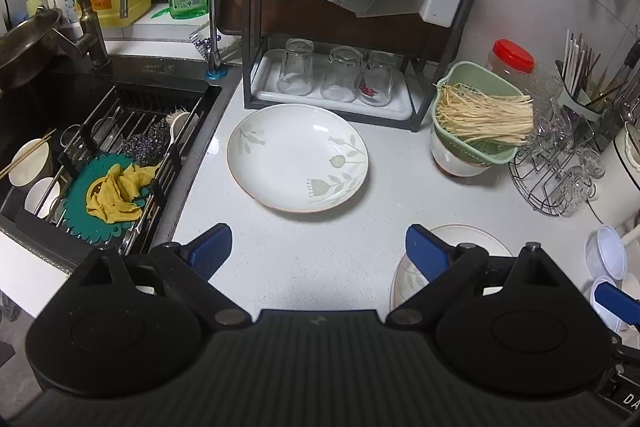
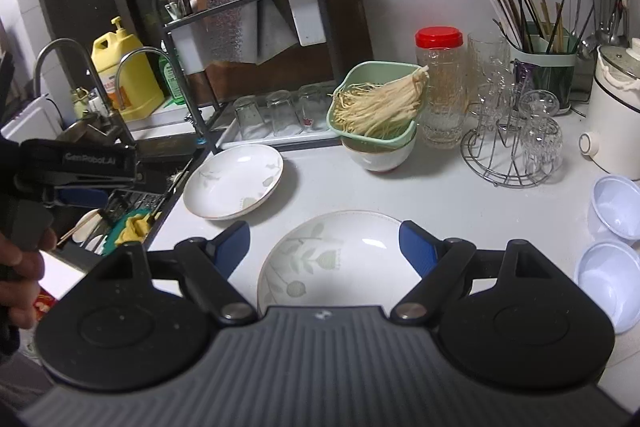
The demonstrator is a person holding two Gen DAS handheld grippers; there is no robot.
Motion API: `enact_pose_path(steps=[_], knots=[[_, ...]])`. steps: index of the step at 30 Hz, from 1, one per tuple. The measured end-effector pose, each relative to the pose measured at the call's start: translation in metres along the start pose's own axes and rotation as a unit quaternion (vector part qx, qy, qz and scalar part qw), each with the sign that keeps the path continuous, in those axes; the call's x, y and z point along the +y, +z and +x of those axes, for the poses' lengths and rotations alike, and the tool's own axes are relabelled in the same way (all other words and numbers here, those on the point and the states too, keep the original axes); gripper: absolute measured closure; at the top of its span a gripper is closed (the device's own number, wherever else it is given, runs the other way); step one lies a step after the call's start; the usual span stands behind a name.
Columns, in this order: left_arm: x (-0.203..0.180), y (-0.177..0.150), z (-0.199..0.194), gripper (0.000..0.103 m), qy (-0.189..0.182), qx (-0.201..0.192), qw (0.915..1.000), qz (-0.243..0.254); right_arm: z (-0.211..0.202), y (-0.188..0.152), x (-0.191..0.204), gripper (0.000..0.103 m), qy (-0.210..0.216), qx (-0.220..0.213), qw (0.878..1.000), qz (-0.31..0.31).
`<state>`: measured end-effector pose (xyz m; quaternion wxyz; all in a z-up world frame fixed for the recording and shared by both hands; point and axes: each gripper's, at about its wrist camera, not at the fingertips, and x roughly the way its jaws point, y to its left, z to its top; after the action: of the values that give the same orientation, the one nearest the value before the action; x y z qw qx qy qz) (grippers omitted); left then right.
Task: Organize plates and bowls
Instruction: 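Move both grippers toward the smaller leaf-pattern plate by the glass rack, then close both grippers on the rim of the smaller leaf-pattern plate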
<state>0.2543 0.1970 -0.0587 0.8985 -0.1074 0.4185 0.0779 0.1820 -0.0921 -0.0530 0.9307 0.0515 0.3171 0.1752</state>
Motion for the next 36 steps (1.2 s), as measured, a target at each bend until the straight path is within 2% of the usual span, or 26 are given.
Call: enact_pose_path(steps=[11, 23, 36], knots=[[0.038, 0.025, 0.041, 0.007, -0.008, 0.017, 0.9997, 0.013, 0.041, 0.01, 0.032, 0.02, -0.008, 0.032, 0.999, 0.003], [0.086, 0.045, 0.087, 0.007, -0.038, 0.038, 0.9985, 0.008, 0.086, 0.023, 0.061, 0.02, -0.029, 0.058, 0.998, 0.005], [0.107, 0.071, 0.138, 0.007, -0.063, 0.06, 0.9959, 0.025, 0.136, 0.035, 0.076, 0.021, -0.021, 0.08, 0.996, 0.036]])
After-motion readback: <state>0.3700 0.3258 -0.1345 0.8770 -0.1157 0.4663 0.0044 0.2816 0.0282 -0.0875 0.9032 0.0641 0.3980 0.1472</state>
